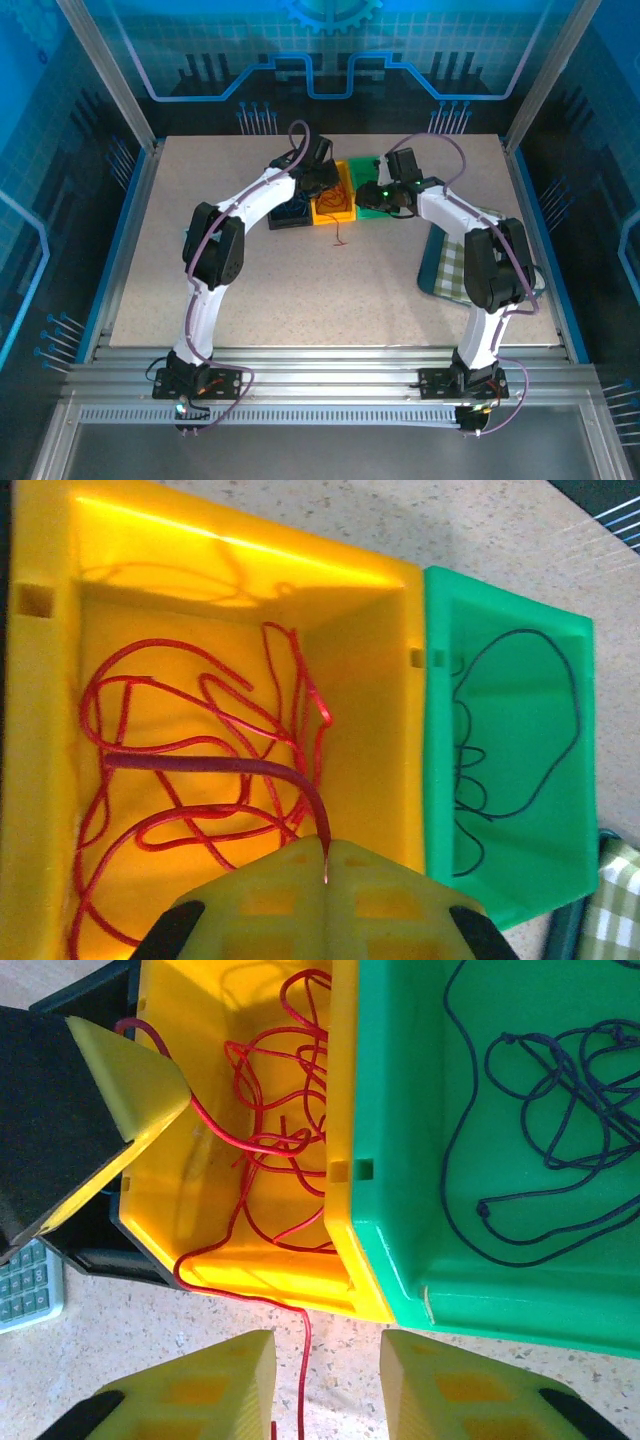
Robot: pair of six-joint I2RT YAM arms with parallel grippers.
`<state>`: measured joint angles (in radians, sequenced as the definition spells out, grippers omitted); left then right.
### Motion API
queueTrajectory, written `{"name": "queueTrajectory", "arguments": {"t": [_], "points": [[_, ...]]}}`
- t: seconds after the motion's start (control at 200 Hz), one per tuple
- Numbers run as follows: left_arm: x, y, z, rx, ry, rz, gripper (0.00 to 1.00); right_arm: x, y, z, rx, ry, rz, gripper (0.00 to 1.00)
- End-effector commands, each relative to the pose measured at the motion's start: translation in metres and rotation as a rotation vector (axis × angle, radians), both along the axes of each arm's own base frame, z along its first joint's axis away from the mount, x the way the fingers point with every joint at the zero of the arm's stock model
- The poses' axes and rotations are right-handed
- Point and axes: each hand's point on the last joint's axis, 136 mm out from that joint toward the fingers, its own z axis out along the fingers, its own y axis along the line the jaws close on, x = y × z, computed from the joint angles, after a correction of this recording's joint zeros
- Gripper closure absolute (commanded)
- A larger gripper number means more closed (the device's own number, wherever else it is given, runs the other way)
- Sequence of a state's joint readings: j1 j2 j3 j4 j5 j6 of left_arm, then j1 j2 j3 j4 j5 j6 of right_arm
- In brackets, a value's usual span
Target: Untangle the cables
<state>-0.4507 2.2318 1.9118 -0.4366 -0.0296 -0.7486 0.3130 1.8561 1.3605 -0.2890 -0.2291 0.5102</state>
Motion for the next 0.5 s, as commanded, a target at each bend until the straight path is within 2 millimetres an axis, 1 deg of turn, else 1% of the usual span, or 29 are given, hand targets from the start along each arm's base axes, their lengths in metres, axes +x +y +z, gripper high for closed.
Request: {"name": "queueTrajectory", "arguments": {"t": [0.0,0.12,0.215,0.31,0.495], "points": [[-0.006,0.009,-0.019,0.068,0.063,0.004,1.00,-0.009,0.009,0.012,0.047,-0.017,0.030,0.66],[-0.008,0.014,-0.037,0.111,0.127,0.011,1.00,-0.019,0.008,0.004,0.042,-0.004,0.029,0.66],[-0.006,0.009,-0.044,0.115,0.138,-0.006,1.00,-0.025,0.006,0.001,0.037,0.002,0.027,0.66],[-0.006,0.007,-0.051,0.119,0.150,-0.011,1.00,-0.027,0.003,0.001,0.029,-0.003,0.016,0.66],[-0.009,0.004,-0.072,0.119,0.198,-0.020,1.00,-0.028,0.000,0.006,0.019,-0.015,0.009,0.66]]}}
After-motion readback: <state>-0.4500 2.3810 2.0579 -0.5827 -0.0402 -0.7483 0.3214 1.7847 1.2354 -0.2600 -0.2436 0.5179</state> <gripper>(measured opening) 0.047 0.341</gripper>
